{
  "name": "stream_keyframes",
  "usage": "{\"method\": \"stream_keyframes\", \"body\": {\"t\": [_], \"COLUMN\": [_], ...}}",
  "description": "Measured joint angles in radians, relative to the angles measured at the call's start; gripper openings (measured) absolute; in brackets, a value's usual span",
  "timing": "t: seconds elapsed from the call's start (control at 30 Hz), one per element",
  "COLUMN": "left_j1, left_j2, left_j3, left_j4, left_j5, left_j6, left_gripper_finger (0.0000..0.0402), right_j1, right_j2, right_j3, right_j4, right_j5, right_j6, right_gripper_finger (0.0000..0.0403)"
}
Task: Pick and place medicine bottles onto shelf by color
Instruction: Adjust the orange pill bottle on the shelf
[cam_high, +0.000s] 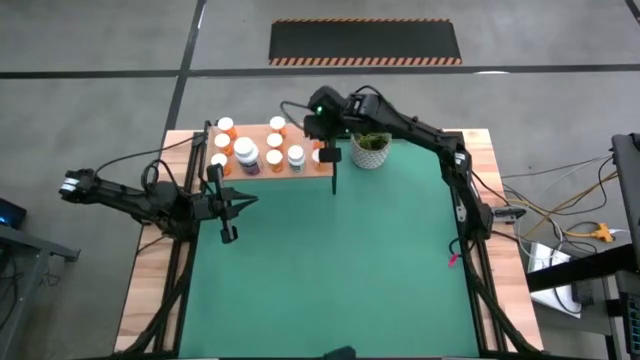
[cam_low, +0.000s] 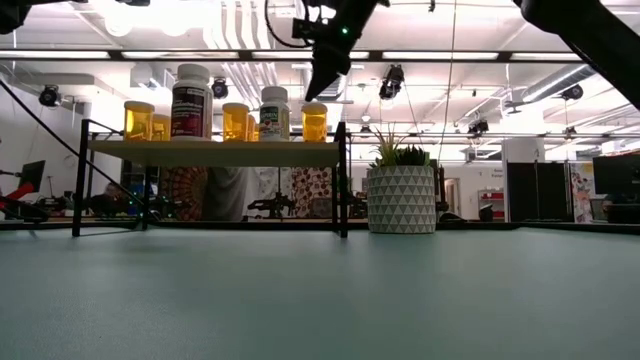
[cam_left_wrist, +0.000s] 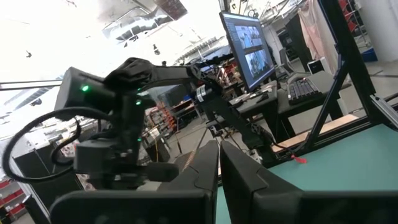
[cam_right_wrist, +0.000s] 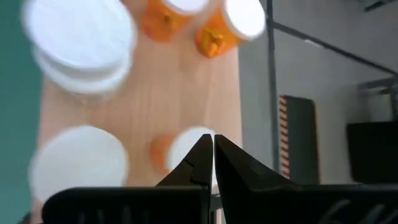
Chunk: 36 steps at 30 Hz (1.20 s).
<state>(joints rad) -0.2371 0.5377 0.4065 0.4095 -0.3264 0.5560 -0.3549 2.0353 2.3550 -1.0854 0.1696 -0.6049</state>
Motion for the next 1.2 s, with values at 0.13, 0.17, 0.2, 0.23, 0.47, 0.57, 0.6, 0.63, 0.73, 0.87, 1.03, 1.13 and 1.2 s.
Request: {"method": "stream_keyframes", "body": {"t": [0.13,0.17,0.2,0.23,0.47,0.57,0.6,0.63,0.73,0.87,1.03,1.13,1.2], "left_j1": [0.000,0.000,0.000,0.000,0.000,0.000,0.000,0.000,0.000,0.000,0.000,0.000,0.000], "left_j2": [0.000,0.000,0.000,0.000,0.000,0.000,0.000,0.000,0.000,0.000,0.000,0.000,0.000], "left_j3": [0.000,0.000,0.000,0.000,0.000,0.000,0.000,0.000,0.000,0.000,0.000,0.000,0.000], "left_j4": [0.000,0.000,0.000,0.000,0.000,0.000,0.000,0.000,0.000,0.000,0.000,0.000,0.000], "left_j5": [0.000,0.000,0.000,0.000,0.000,0.000,0.000,0.000,0.000,0.000,0.000,0.000,0.000], "left_j6": [0.000,0.000,0.000,0.000,0.000,-0.001,-0.001,-0.001,-0.001,0.000,0.000,0.000,0.000], "left_gripper_finger": [0.0000,0.0000,0.0000,0.0000,0.0000,0.0000,0.0000,0.0000,0.0000,0.0000,0.0000,0.0000,0.0000], "right_j1": [-0.045,-0.052,-0.057,-0.059,-0.070,-0.069,-0.069,-0.069,-0.068,-0.066,-0.059,-0.051,-0.048], "right_j2": [0.008,0.011,0.015,0.018,0.042,0.051,0.052,0.052,0.052,0.050,0.048,0.048,0.048], "right_j3": [0.000,-0.001,-0.001,-0.001,-0.002,-0.002,-0.002,-0.002,-0.002,-0.002,-0.002,-0.002,-0.001], "right_j4": [0.002,0.002,0.003,0.004,0.005,0.004,0.000,-0.004,-0.006,-0.010,-0.019,-0.019,-0.019], "right_j5": [-0.052,-0.062,-0.067,-0.070,-0.111,-0.117,-0.118,-0.118,-0.118,-0.118,-0.118,-0.118,-0.118], "right_j6": [0.033,0.037,0.038,0.039,0.040,0.042,0.044,0.045,0.046,0.048,0.055,0.055,0.054], "right_gripper_finger": [0.0009,0.0009,0.0009,0.0009,0.0009,0.0009,0.0009,0.0009,0.0009,0.0009,0.0009,0.0009,0.0009]}}
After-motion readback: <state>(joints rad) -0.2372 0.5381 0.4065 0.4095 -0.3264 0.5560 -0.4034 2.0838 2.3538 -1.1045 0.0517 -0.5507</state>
